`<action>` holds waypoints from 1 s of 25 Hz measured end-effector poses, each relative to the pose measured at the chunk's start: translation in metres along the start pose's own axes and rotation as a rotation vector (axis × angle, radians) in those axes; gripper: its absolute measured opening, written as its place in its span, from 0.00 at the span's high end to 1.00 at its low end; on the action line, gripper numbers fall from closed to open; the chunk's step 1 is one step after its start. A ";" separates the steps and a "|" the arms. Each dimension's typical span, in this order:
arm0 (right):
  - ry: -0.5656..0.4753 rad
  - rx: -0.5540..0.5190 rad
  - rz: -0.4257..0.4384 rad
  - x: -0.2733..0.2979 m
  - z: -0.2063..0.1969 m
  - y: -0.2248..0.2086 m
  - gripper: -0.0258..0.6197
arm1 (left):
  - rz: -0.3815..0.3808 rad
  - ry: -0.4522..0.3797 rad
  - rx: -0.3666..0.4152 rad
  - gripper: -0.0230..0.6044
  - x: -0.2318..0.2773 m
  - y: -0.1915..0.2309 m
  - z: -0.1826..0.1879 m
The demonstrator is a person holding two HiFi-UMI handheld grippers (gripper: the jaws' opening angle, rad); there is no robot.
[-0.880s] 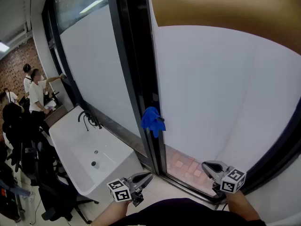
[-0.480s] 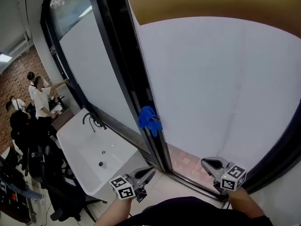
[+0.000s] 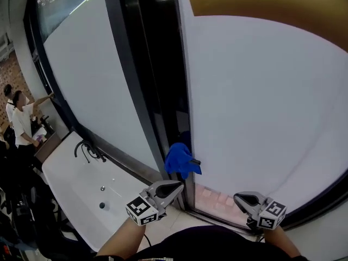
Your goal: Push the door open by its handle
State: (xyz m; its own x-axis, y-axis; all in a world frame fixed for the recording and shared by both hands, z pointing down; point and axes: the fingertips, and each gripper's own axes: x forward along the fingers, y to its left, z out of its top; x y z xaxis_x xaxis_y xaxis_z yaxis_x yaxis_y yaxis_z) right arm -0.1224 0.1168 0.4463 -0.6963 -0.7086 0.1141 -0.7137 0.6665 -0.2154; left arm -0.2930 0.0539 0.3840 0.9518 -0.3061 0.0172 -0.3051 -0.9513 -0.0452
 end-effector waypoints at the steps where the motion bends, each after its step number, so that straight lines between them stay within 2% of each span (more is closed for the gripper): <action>1: 0.006 0.006 -0.014 0.011 0.002 0.000 0.96 | -0.032 0.018 0.067 0.96 0.001 0.013 0.009; 3: 0.006 0.016 -0.051 0.031 0.010 -0.004 0.96 | -0.087 0.063 0.209 0.91 0.006 0.033 0.026; 5: 0.002 0.020 -0.072 0.045 0.019 -0.006 0.96 | -0.108 0.127 0.371 0.84 0.014 0.050 0.037; 8: 0.007 0.007 -0.070 0.044 0.029 -0.017 0.96 | -0.107 0.276 0.664 0.73 0.045 0.065 0.035; 10: 0.014 0.008 -0.061 0.031 0.032 -0.034 0.96 | -0.136 0.399 0.823 0.70 0.077 0.067 0.022; 12: 0.022 0.015 -0.035 0.023 0.032 -0.042 0.96 | -0.189 0.534 0.914 0.68 0.096 0.069 0.000; 14: 0.027 0.016 0.004 0.022 0.029 -0.041 0.96 | -0.229 0.643 0.948 0.68 0.101 0.071 -0.021; 16: 0.026 0.006 0.046 0.025 0.028 -0.033 0.96 | -0.230 0.712 0.986 0.66 0.099 0.072 -0.034; 18: 0.024 0.000 0.074 0.027 0.023 -0.028 0.96 | -0.222 0.780 1.061 0.66 0.096 0.072 -0.048; 21: 0.021 0.023 0.101 0.023 0.014 -0.033 0.96 | -0.224 0.891 1.260 0.67 0.104 0.079 -0.073; 23: 0.023 0.034 0.119 0.023 0.008 -0.036 0.96 | -0.236 0.950 1.401 0.75 0.107 0.085 -0.086; 25: 0.023 0.040 0.137 0.028 0.006 -0.036 0.96 | -0.241 0.955 1.473 0.82 0.109 0.087 -0.088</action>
State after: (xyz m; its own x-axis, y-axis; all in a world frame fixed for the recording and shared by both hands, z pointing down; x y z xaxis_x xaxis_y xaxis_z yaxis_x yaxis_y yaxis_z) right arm -0.1157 0.0719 0.4510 -0.7889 -0.6057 0.1034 -0.6085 0.7466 -0.2689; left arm -0.2182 -0.0655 0.4703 0.4557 -0.6022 0.6555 0.6154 -0.3189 -0.7208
